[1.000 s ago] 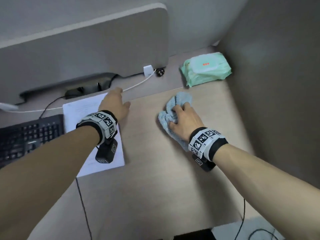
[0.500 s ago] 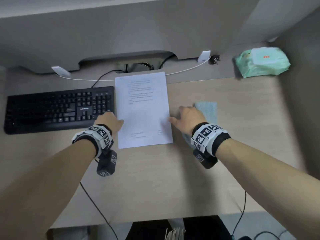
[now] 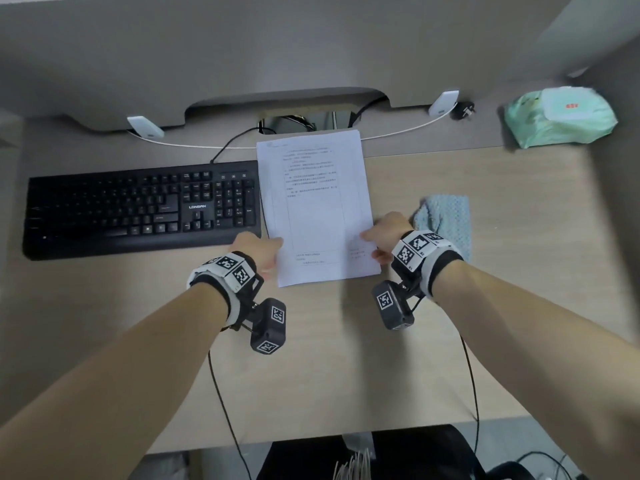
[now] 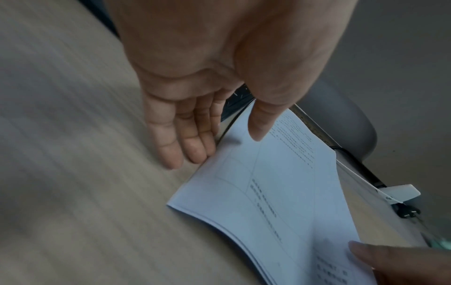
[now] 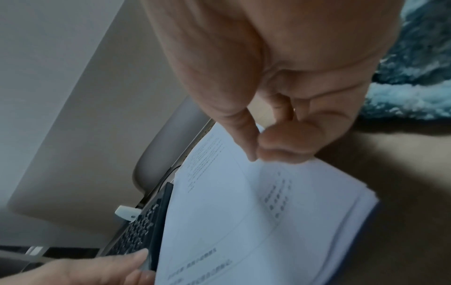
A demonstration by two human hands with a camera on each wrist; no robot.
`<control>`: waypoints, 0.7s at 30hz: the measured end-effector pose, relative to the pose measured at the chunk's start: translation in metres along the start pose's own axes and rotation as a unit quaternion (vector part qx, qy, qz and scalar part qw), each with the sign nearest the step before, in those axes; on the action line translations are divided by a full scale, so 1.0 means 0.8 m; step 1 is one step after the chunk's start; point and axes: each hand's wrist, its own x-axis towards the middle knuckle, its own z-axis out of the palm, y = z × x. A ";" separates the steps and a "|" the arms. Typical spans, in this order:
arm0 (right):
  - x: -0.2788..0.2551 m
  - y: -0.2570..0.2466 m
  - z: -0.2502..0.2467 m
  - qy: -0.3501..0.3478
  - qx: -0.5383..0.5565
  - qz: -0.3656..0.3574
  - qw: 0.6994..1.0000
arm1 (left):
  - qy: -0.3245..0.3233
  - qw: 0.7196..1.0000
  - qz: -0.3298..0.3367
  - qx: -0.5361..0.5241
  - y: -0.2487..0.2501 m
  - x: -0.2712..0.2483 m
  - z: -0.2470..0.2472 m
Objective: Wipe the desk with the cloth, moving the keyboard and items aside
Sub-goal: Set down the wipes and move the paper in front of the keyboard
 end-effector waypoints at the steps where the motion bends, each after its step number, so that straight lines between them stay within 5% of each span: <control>1: 0.001 -0.001 0.001 -0.006 -0.007 0.011 1.000 | -0.007 1.000 -0.002 -0.007 0.002 0.001 0.002; 5: -0.002 0.000 0.011 -0.018 0.007 0.005 1.000 | -0.024 0.999 0.012 -0.021 0.005 0.002 0.011; 13: -0.037 0.001 -0.001 0.037 -0.020 -0.156 0.987 | -0.041 0.991 0.124 -0.024 0.024 0.006 -0.011; 21: -0.066 -0.004 -0.036 0.073 -0.057 -0.242 0.966 | -0.042 0.959 0.247 -0.129 0.117 -0.041 -0.053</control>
